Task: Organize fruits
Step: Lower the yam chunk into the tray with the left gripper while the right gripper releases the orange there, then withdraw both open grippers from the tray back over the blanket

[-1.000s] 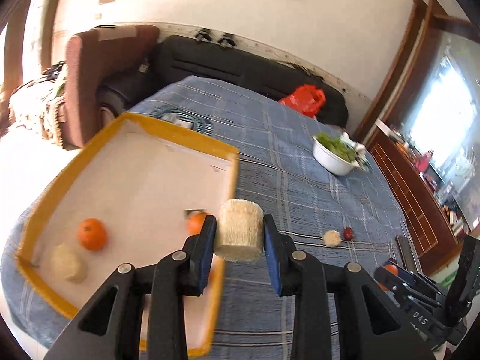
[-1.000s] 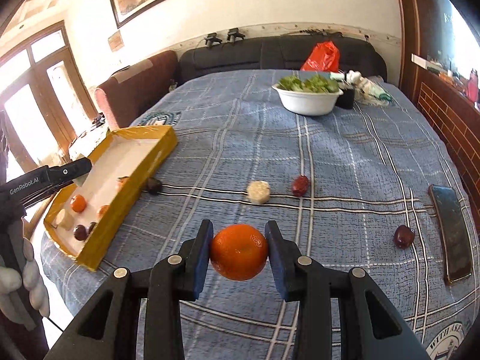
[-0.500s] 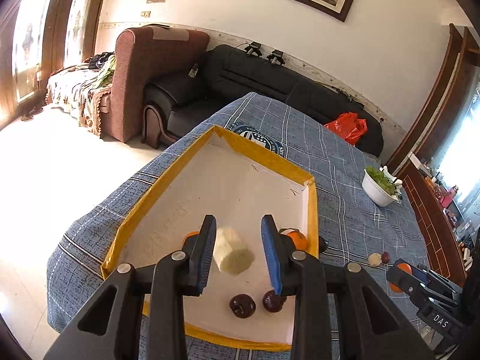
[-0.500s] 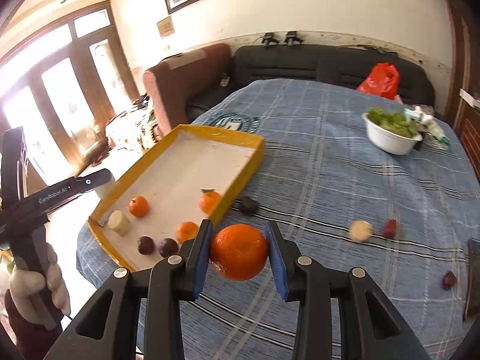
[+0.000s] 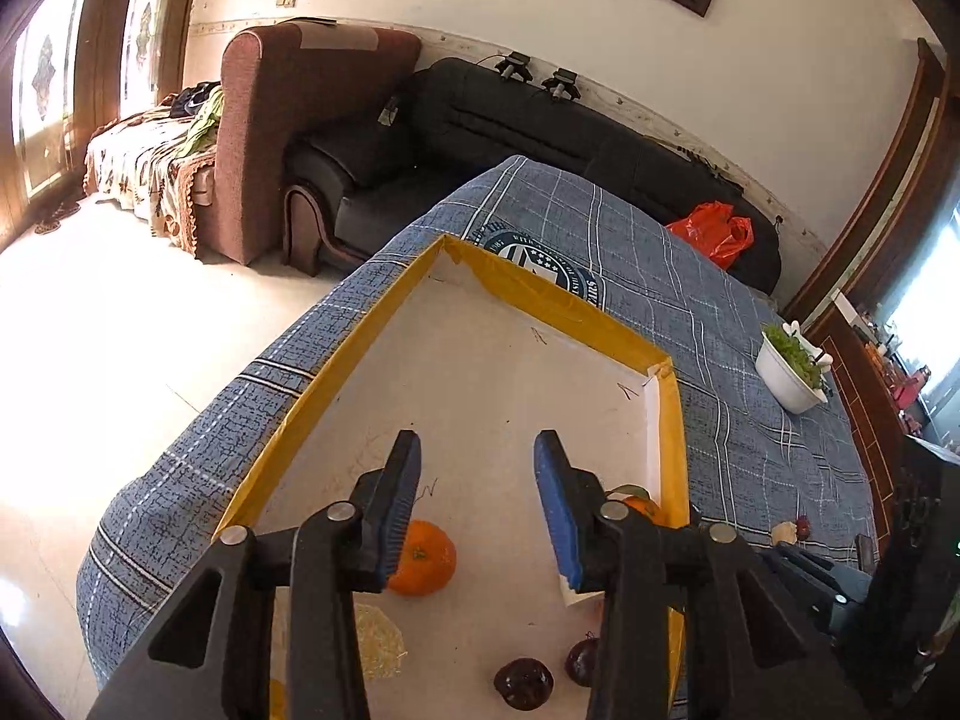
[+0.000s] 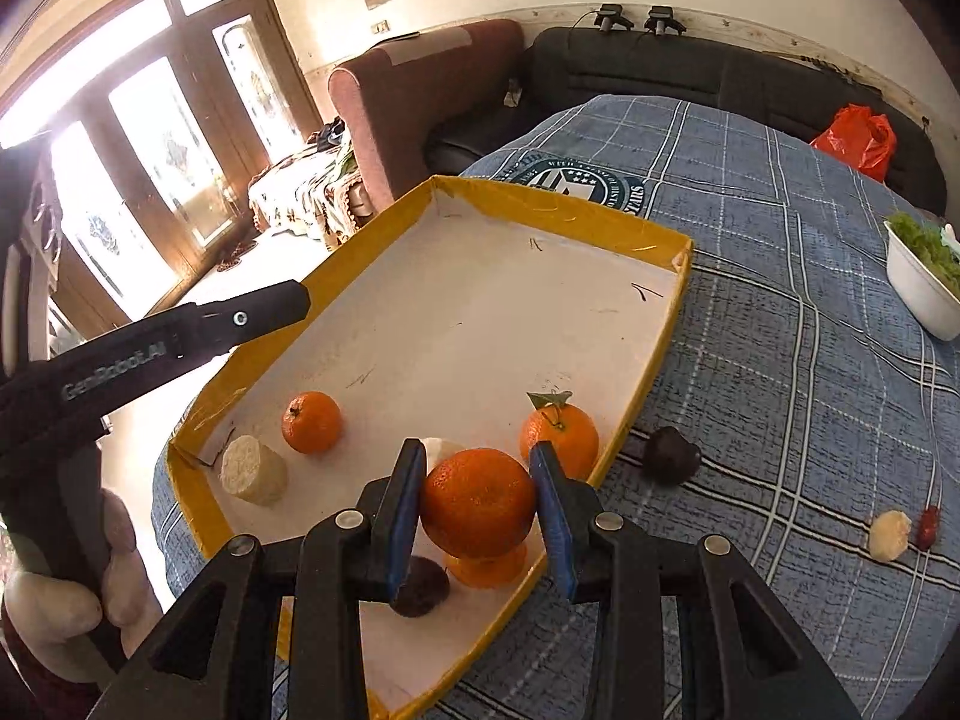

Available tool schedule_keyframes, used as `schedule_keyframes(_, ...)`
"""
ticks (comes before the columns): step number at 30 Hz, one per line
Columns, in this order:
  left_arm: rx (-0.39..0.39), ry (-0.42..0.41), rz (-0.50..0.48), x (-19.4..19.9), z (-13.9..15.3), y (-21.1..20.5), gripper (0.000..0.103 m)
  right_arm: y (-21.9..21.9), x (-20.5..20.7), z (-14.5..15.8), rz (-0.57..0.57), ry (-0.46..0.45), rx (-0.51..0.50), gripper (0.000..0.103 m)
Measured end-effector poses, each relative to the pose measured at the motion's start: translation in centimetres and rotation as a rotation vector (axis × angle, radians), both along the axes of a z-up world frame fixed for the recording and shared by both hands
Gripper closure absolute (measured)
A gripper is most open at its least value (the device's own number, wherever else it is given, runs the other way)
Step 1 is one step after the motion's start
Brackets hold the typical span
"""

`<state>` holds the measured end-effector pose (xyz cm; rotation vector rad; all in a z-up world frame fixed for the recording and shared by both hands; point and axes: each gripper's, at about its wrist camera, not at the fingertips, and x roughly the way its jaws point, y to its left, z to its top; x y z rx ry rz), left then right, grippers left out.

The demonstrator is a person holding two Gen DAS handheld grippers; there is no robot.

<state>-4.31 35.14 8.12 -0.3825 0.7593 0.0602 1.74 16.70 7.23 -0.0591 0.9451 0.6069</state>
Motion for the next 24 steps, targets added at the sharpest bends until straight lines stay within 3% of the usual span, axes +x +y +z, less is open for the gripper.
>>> schedule_keyframes(2, -0.015, -0.014, 0.024, -0.9, 0.3, 0.8, 0.048, 0.7, 0.9, -0.7, 0.004, 0.013, -0.007, 0.062)
schedule_keyframes(6, -0.049, -0.052, 0.064, -2.9, 1.2, 2.2, 0.038, 1.6, 2.1, -1.3, -0.006, 0.025, 0.006, 0.061)
schedule_keyframes(10, -0.078, -0.07, 0.094, -4.4, 1.5, 3.0, 0.034, 1.4, 2.7, -0.4, -0.025, 0.01, 0.061, 0.037)
schedule_keyframes(15, -0.105, -0.077, 0.111, -5.5, 1.4, 3.1, 0.032, 0.2, 2.4, 1.0, -0.054, -0.034, 0.081, 0.034)
schedule_keyframes(24, -0.121, -0.07, 0.066, -6.8, 1.3, 0.6, 0.028, -1.9, -0.5, 0.8, -0.07, -0.017, 0.081, 0.033)
